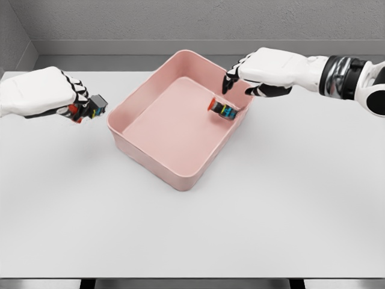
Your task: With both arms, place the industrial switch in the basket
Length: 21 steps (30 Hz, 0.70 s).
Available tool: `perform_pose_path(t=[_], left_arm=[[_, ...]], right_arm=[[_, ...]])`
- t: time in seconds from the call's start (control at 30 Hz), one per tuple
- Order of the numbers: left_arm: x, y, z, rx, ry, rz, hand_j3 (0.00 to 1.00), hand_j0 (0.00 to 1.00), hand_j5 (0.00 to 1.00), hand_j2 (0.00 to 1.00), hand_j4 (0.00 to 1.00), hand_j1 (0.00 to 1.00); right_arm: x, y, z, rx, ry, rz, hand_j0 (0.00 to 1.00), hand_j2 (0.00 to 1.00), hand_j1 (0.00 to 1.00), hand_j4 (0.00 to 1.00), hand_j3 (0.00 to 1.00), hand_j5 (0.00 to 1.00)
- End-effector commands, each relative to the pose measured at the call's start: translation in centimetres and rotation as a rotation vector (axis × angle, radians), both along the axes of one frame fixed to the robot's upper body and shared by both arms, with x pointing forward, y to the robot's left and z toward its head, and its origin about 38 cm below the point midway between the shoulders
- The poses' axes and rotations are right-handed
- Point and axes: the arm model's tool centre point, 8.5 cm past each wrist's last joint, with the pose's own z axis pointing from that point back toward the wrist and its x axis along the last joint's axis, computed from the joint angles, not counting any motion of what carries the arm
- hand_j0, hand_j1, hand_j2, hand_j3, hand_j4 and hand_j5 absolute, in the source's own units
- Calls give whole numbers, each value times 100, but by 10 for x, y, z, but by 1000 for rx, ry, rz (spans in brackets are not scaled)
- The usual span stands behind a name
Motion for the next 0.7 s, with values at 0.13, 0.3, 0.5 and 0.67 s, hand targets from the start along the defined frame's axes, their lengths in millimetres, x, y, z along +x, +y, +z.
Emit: perform_pose_path(t=[0.13, 0.3, 0.5, 0.67], left_arm=[[3, -40, 6, -125, -18, -95, 14, 14, 14, 14, 14, 14], [1, -54, 3, -144, -16, -130, 46, 46, 46, 46, 46, 46], [1, -54, 5, -146, -19, -131, 100, 100, 100, 100, 100, 100], [1, -53, 5, -164, -10, -133, 100, 100, 100, 100, 100, 100]], right_arm=[[1, -23, 0, -17, 7, -59, 100, 100, 100, 100, 100, 100], [-7, -67, -6, 33, 16, -138, 100, 100, 100, 100, 100, 100], [-12, -78, -14, 44, 25, -142, 100, 100, 100, 100, 100, 100], [-23, -102, -27, 52, 40, -166, 100, 100, 100, 100, 100, 100]])
